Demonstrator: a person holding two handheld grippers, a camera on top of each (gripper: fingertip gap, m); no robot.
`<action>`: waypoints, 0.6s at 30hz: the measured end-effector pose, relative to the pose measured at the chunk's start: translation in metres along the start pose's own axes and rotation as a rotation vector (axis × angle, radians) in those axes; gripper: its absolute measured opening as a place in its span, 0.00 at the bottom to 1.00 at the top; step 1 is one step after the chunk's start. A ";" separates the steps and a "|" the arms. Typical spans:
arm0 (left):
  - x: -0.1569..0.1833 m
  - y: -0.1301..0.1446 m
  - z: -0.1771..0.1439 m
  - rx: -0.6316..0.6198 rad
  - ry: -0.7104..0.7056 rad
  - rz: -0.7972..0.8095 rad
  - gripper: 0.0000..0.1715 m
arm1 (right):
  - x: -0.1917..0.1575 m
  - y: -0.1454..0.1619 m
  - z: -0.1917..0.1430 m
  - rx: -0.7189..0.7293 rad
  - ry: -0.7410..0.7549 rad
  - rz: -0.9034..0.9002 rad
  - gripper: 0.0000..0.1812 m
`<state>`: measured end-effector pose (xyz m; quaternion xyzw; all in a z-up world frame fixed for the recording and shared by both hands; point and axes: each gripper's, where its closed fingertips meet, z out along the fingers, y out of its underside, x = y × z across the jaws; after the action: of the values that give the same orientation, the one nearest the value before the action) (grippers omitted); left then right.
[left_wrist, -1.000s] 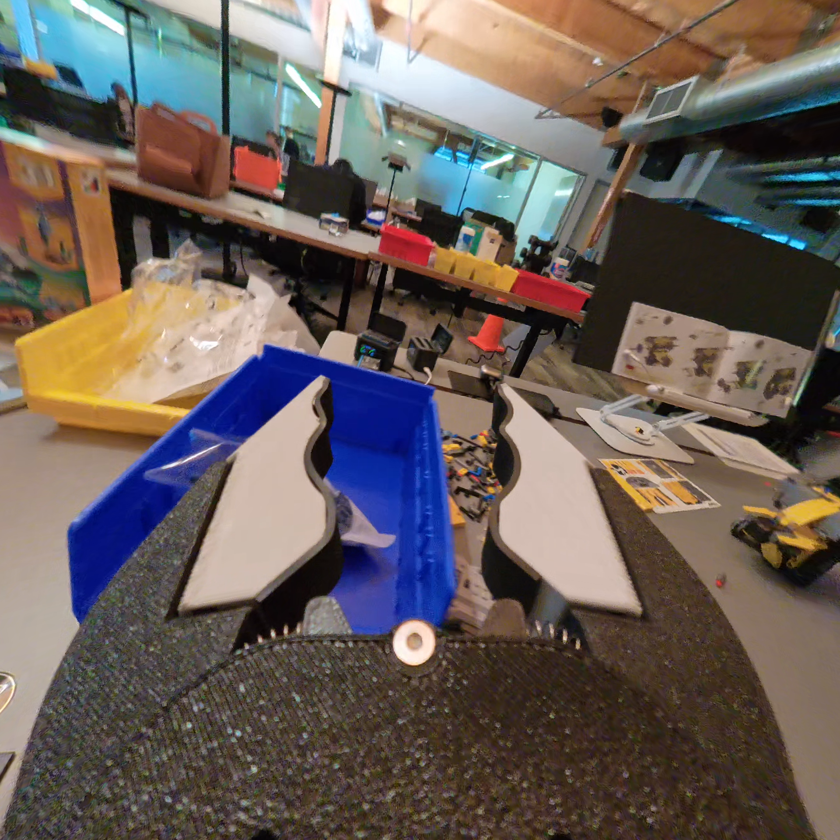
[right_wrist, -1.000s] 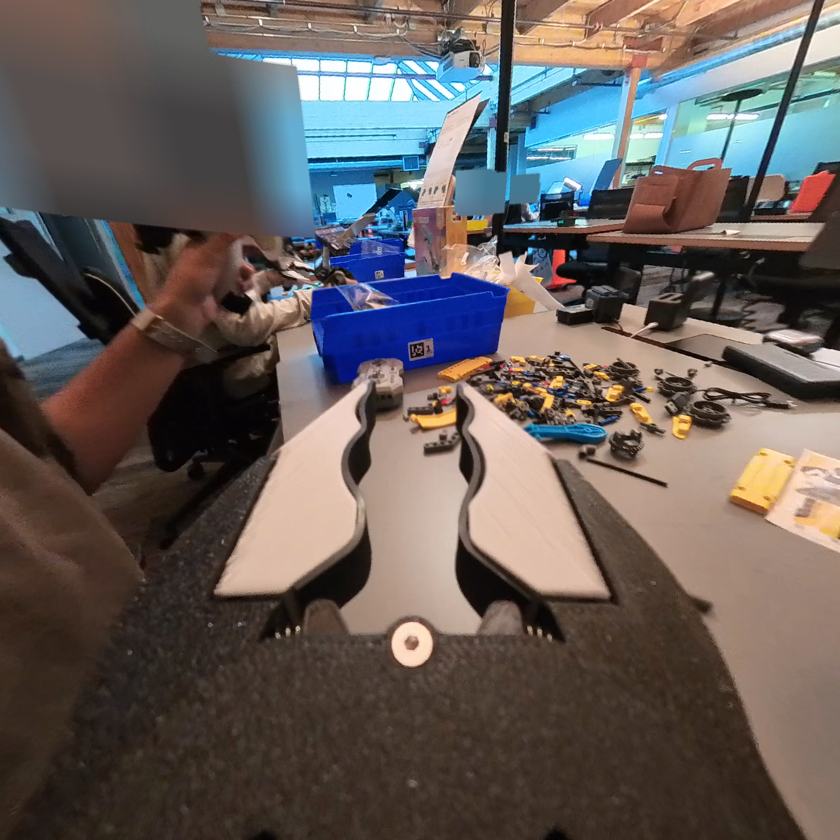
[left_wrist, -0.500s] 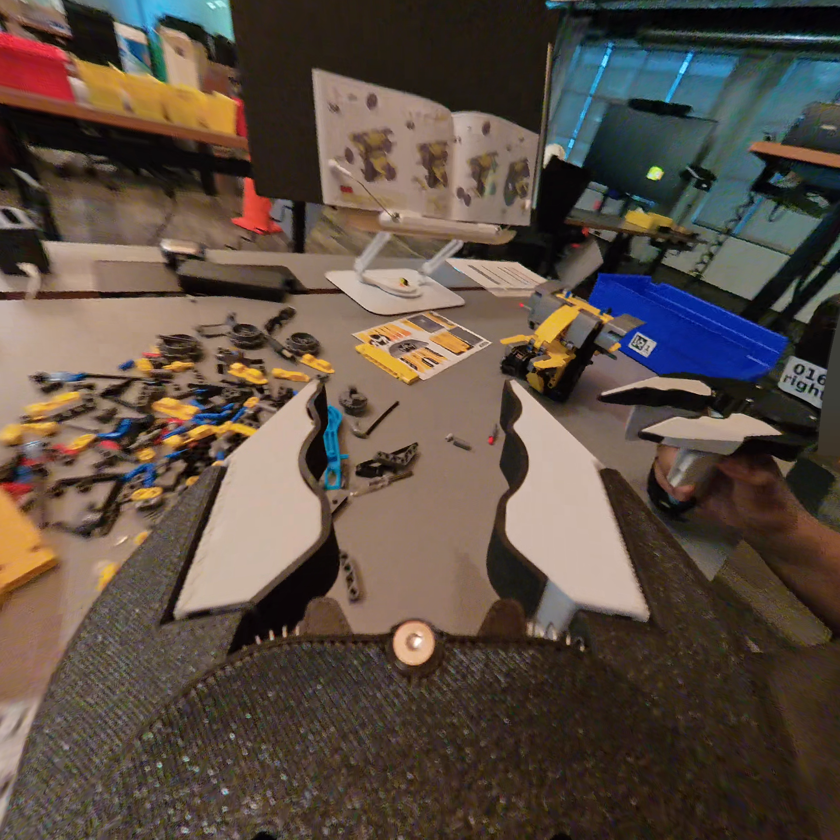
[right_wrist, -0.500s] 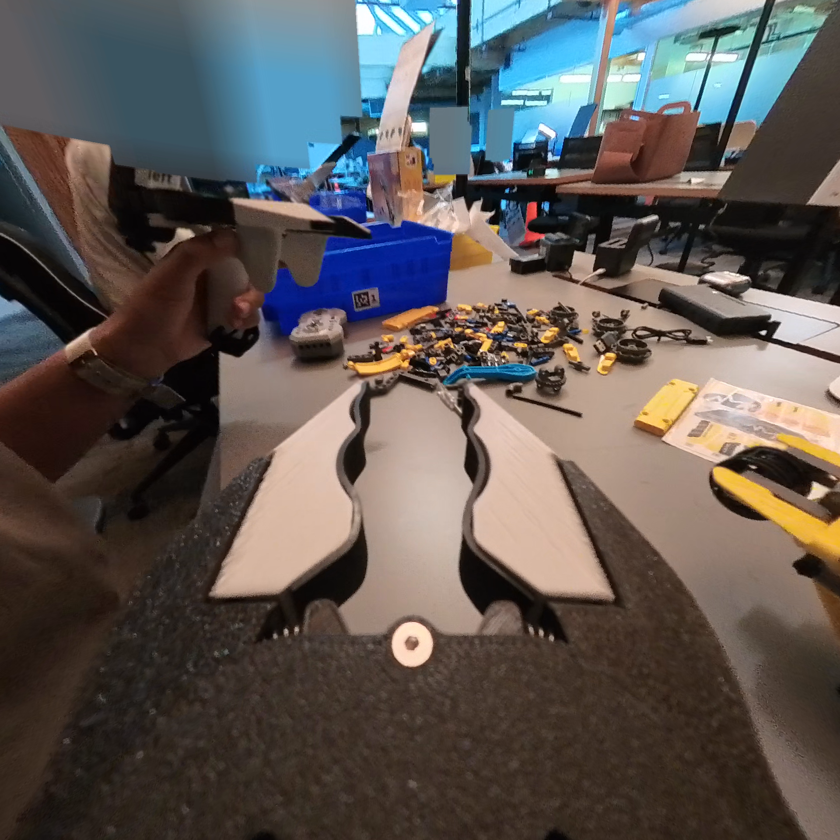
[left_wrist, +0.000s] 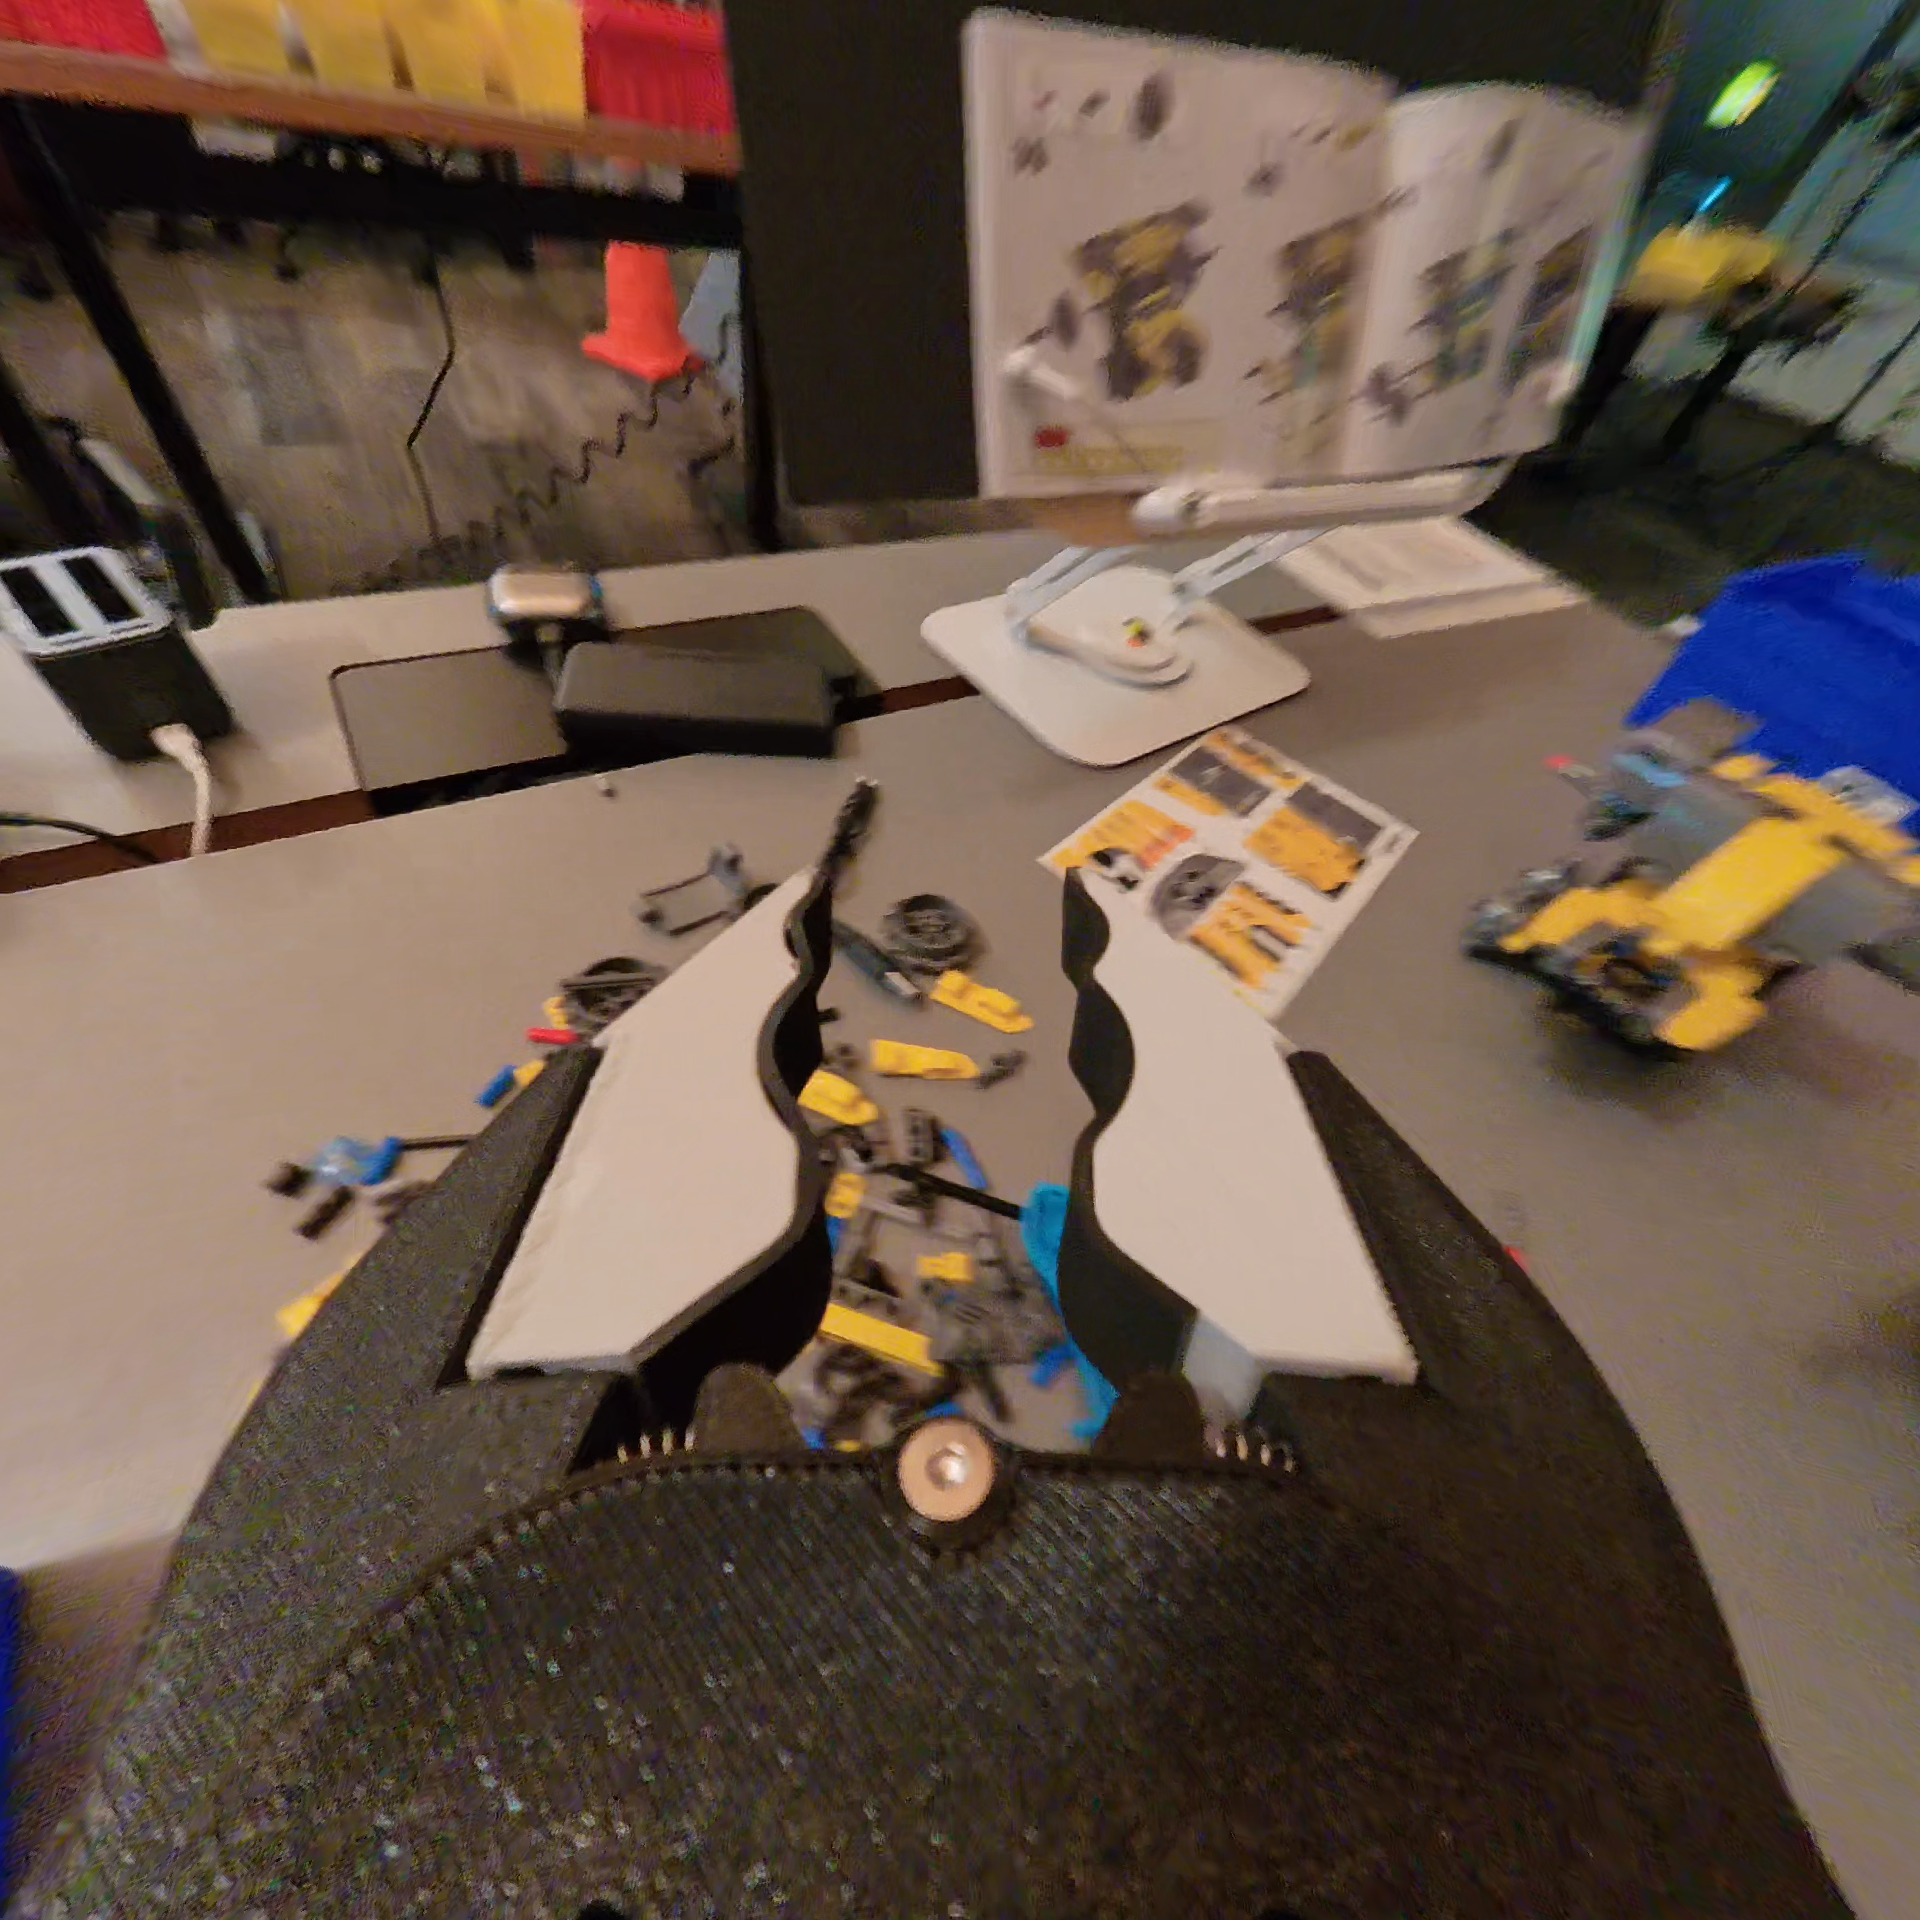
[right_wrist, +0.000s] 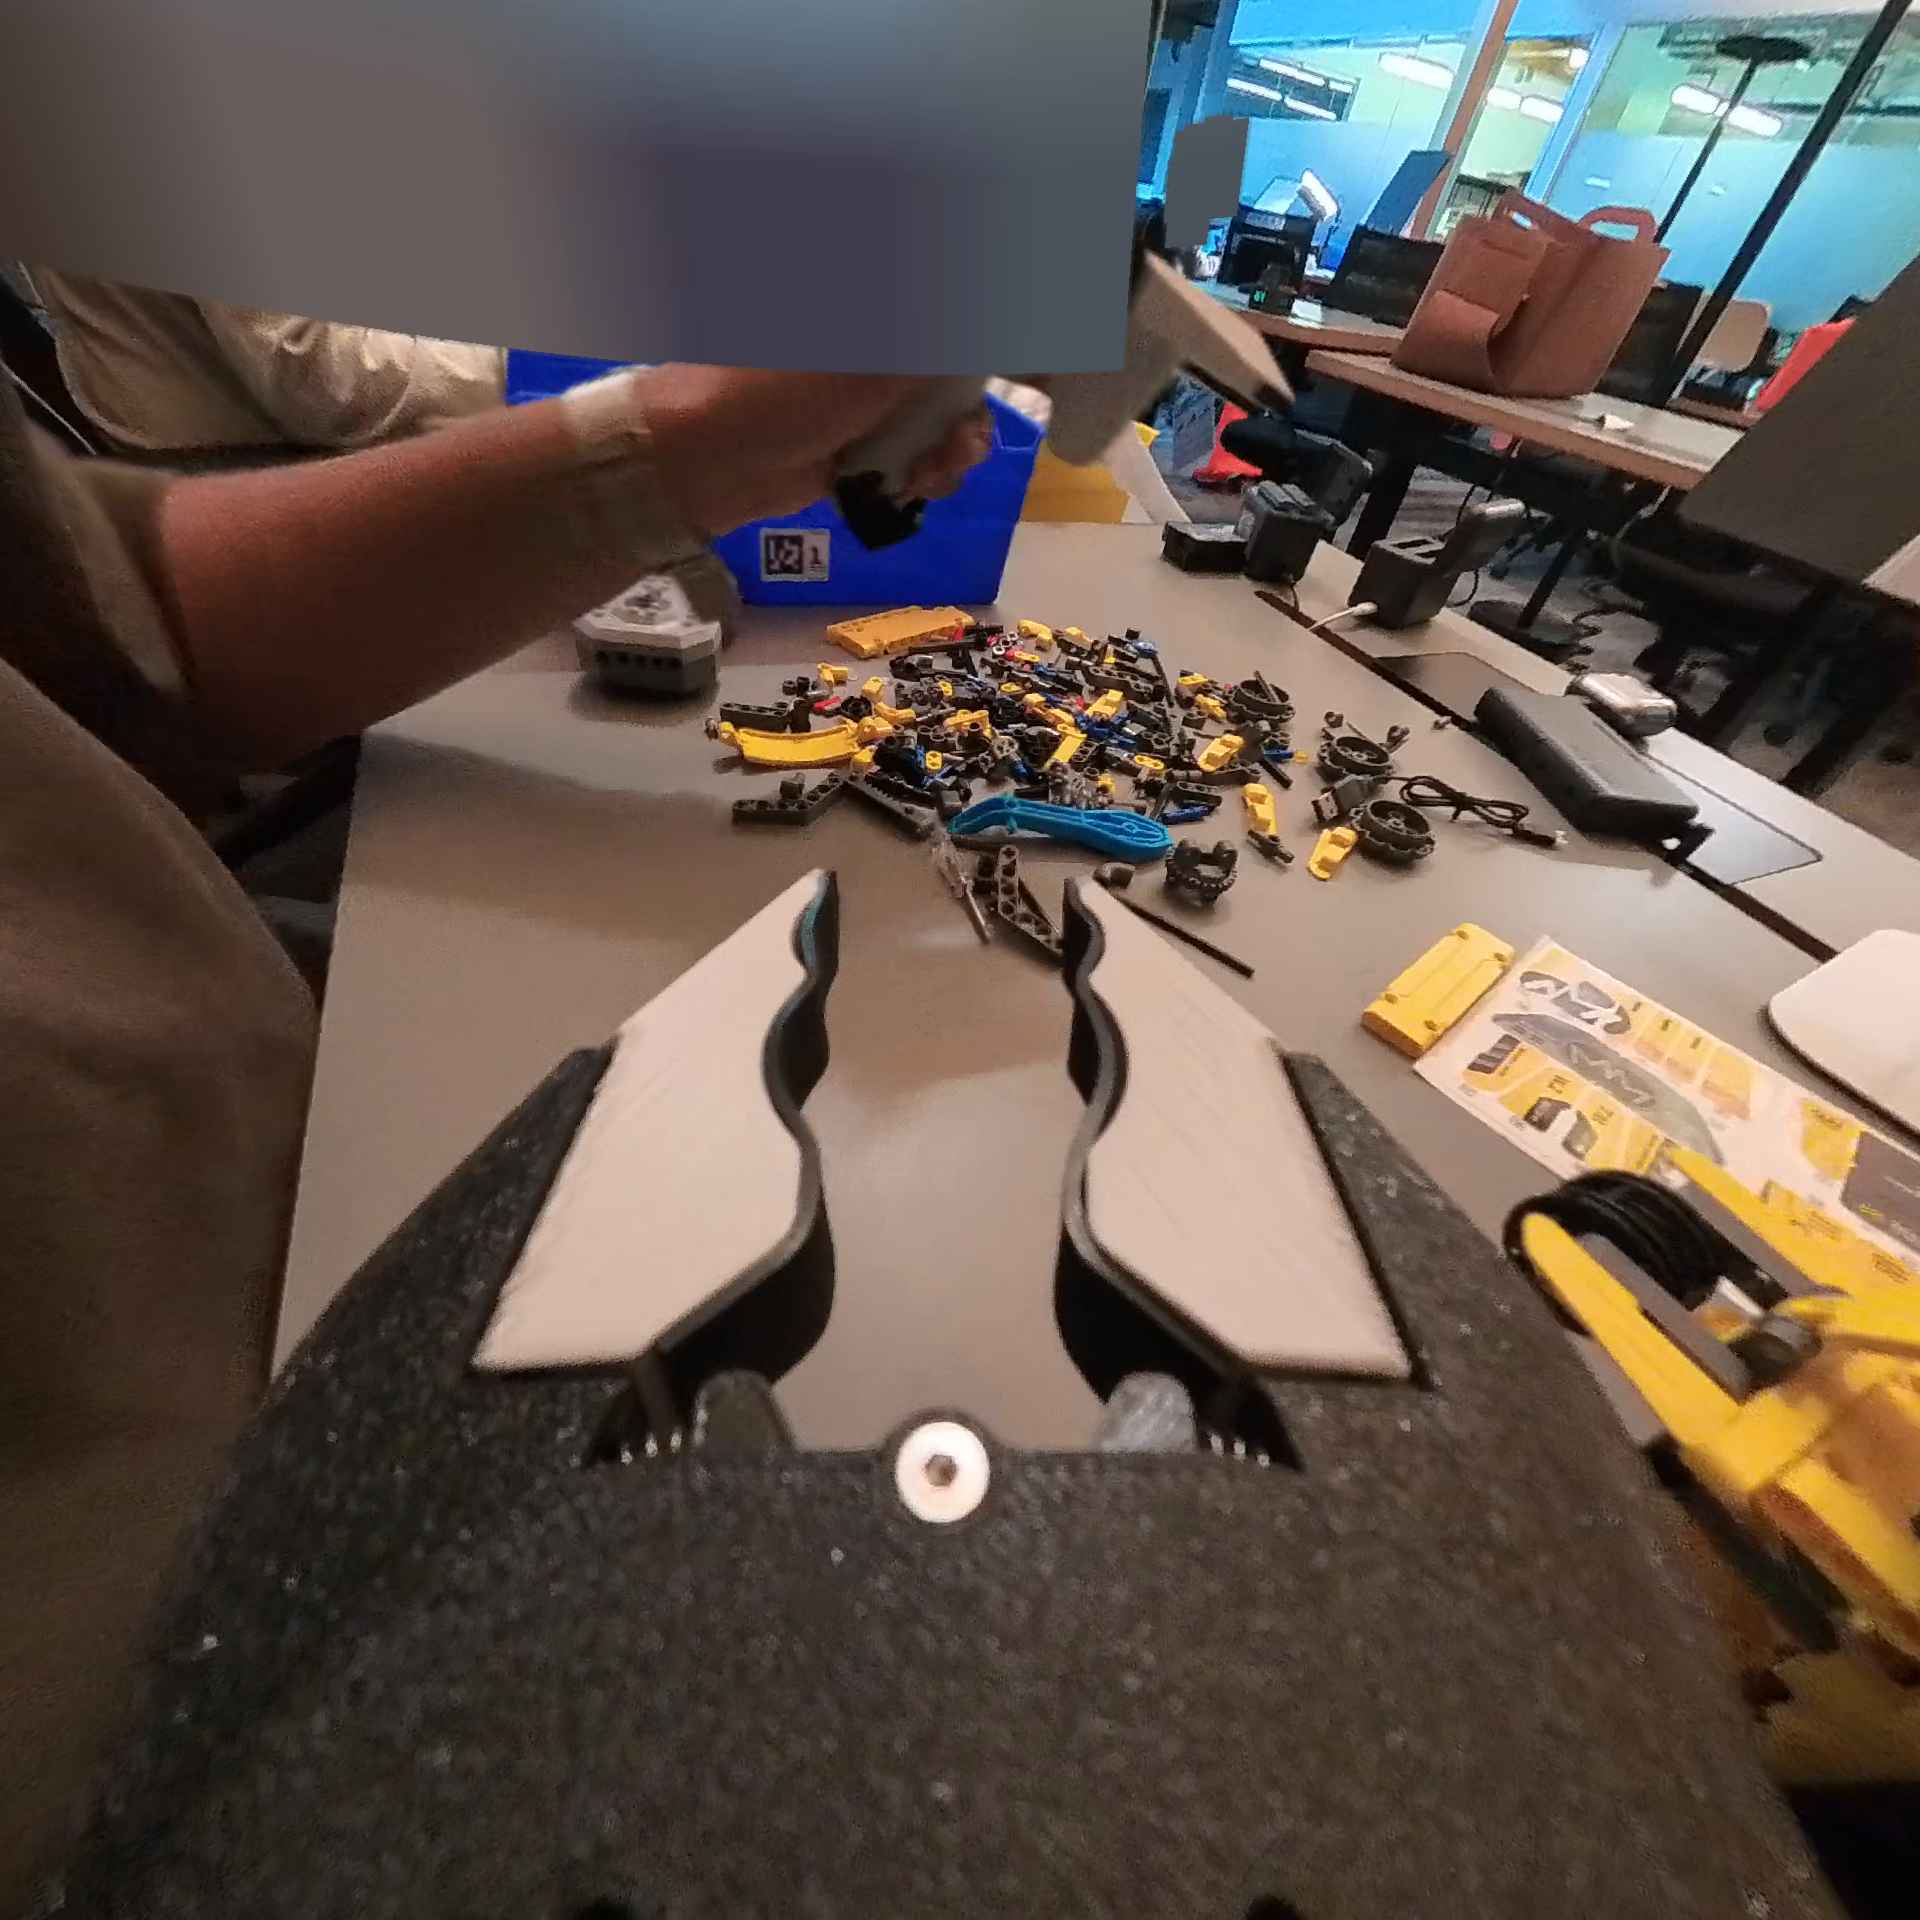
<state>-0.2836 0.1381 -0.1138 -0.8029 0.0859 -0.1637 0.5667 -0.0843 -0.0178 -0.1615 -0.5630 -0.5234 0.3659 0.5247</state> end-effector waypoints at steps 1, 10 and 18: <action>-0.015 0.002 0.014 -0.042 -0.026 0.011 0.23 | -0.001 0.000 -0.004 0.003 0.007 -0.014 0.23; -0.124 0.031 0.149 -0.438 -0.144 0.009 0.10 | 0.000 0.012 -0.022 0.051 0.097 -0.009 0.22; -0.157 0.053 0.207 -0.543 -0.160 -0.123 0.11 | 0.026 0.008 -0.035 0.116 0.129 0.138 0.22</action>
<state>-0.3525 0.3530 -0.2521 -0.9393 0.0328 -0.1049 0.3252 -0.0448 0.0007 -0.1591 -0.5888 -0.4264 0.3938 0.5625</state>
